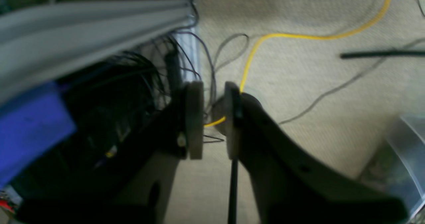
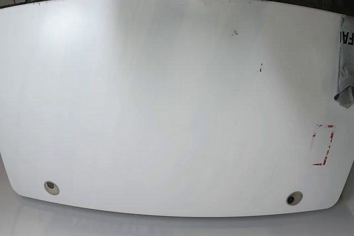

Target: Fold the T-shirt properly

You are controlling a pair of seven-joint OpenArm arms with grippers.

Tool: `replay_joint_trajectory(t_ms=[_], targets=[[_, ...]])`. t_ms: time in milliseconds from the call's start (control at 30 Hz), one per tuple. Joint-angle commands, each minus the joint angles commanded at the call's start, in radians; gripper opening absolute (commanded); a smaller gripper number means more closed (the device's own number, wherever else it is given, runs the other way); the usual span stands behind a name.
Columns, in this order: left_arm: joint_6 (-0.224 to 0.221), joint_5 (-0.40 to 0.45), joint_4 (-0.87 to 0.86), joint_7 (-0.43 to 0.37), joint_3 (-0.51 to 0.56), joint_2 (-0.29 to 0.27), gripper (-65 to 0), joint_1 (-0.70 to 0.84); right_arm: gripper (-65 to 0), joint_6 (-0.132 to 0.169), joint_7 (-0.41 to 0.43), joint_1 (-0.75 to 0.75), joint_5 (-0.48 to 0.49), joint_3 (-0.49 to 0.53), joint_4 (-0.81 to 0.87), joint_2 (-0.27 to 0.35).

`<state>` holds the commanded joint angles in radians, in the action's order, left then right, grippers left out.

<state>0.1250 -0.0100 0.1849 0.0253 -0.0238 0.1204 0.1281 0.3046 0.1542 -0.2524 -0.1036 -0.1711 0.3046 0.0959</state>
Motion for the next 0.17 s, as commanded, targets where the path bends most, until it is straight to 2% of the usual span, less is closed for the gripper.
replay_joint_trajectory(t_ms=[167], targets=[[0.000, 0.000, 0.000, 0.000, 0.002, -0.003, -28.8, -0.002, -54.2, 0.000, 0.000, 0.000, 0.000, 0.000, 0.000, -0.005]])
